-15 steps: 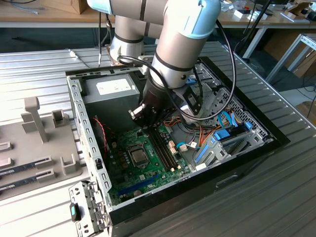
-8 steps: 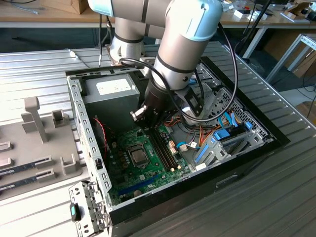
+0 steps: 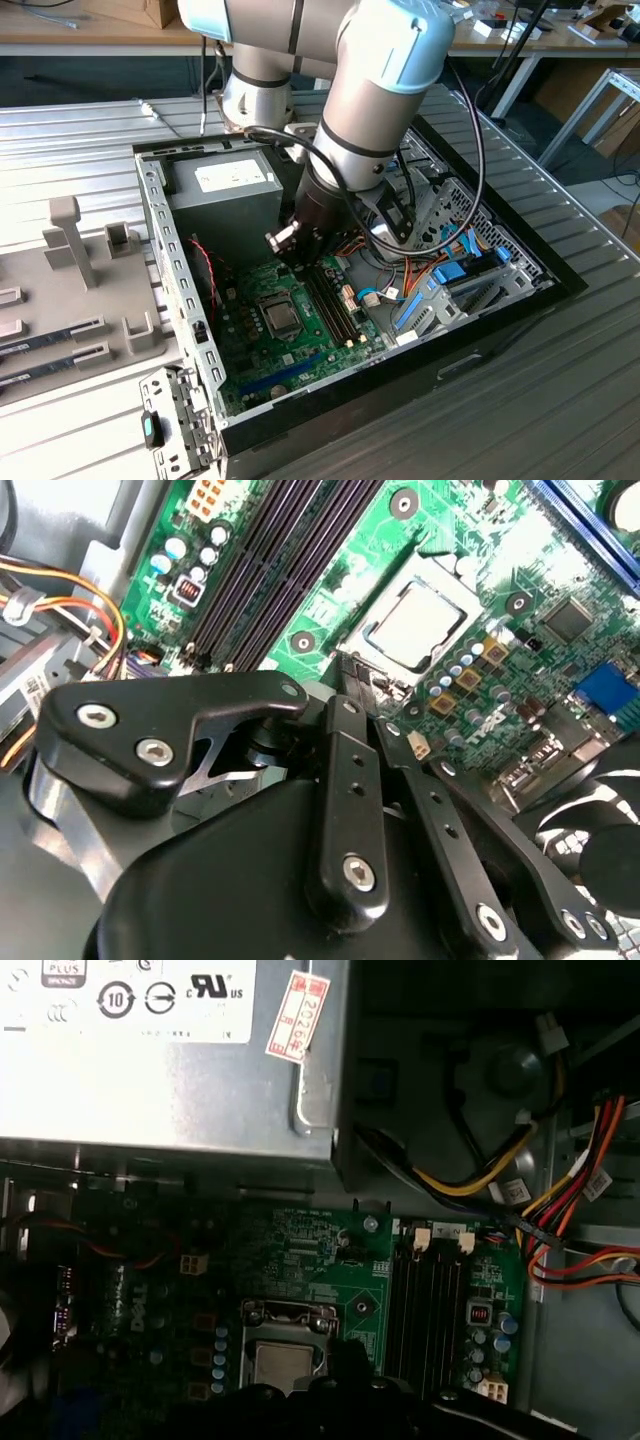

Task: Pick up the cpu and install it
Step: 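Install the first cpu locking lever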

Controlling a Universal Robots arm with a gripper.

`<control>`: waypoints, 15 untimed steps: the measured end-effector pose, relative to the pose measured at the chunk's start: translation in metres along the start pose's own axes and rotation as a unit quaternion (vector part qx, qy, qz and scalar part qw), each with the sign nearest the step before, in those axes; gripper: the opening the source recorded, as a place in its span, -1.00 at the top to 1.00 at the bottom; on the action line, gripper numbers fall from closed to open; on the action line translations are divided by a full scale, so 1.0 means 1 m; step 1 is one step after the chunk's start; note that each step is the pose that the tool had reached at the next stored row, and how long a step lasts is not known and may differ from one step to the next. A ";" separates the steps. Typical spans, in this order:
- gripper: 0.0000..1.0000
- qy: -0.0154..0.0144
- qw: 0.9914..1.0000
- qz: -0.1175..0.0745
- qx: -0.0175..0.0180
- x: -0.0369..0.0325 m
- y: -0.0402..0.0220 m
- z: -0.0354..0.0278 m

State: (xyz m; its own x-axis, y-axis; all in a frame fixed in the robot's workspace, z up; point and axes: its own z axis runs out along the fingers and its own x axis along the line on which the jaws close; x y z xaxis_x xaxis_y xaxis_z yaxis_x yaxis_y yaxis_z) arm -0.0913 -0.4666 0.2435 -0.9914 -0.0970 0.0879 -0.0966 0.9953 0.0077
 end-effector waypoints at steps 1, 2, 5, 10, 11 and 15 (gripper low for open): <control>0.80 0.000 1.000 0.000 0.000 -0.0001 -0.0006 0.0014; 0.80 0.000 1.000 0.000 0.001 -0.0002 -0.0015 0.0034; 0.80 0.001 1.000 0.000 0.001 -0.0004 -0.0035 0.0078; 0.80 0.001 1.000 0.000 0.004 -0.0003 -0.0096 0.0136; 0.80 0.001 1.000 0.000 0.005 -0.0003 -0.0110 0.0146; 0.80 0.002 1.000 0.000 0.011 -0.0001 -0.0164 0.0185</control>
State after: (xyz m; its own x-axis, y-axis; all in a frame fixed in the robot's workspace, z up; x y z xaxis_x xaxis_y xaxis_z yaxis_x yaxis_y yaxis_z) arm -0.0913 -0.4829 0.2249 -0.9910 -0.0969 0.0918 -0.0986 0.9950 -0.0139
